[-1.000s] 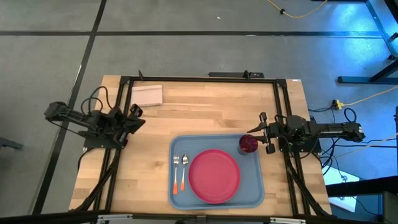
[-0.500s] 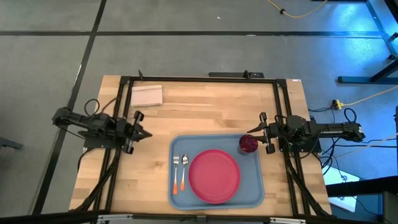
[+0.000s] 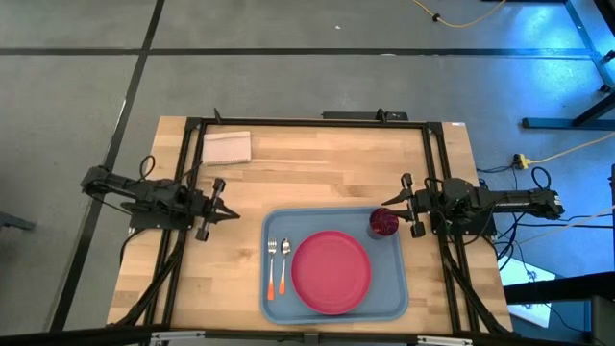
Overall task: Pick and place plate/cup/fork/spoon on tray
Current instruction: Return to Home Position
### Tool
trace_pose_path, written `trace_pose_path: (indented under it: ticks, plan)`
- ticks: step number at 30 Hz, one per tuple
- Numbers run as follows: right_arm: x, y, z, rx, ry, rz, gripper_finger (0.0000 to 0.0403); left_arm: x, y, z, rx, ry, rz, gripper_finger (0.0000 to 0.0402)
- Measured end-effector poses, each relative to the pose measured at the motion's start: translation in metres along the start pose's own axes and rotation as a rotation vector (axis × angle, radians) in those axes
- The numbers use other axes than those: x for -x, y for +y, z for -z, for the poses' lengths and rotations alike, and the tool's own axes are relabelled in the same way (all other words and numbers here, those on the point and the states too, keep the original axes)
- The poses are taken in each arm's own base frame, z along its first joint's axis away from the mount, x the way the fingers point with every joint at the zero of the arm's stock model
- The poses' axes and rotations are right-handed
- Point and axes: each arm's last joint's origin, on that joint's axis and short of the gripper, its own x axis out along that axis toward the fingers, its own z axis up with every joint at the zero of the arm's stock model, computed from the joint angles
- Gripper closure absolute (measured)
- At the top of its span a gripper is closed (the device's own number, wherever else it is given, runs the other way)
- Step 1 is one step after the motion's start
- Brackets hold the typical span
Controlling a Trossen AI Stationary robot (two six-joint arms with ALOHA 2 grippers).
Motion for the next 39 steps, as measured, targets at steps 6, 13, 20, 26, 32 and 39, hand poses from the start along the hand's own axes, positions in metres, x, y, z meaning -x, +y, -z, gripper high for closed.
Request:
trace_pose_path:
  ticks: [6, 13, 20, 26, 32, 39]
  plan:
    - [0.0, 0.0, 0.0, 0.0, 0.0, -0.001, 0.0293, 0.0, 0.002, 0.0, -0.053, 0.003, -0.012, 0.0401]
    - [0.0, 0.0, 0.0, 0.0, 0.0, -0.001, 0.0293, -0.001, 0.007, 0.002, -0.074, 0.027, -0.042, 0.0401]
    - [0.0, 0.0, 0.0, 0.0, 0.001, 0.0, 0.0293, 0.0, 0.011, 0.002, 0.028, 0.015, -0.1, 0.0401]
    - [0.0, 0.0, 0.0, 0.0, 0.001, -0.001, 0.0293, 0.0, 0.012, 0.0, 0.024, -0.004, -0.12, 0.0401]
    - [0.0, 0.0, 0.0, 0.0, 0.001, -0.001, 0.0293, 0.0, 0.012, 0.0, 0.023, -0.007, -0.12, 0.0401]
    - [0.0, 0.0, 0.0, 0.0, 0.001, -0.001, 0.0293, 0.0, 0.012, -0.001, 0.023, -0.007, -0.121, 0.0401]
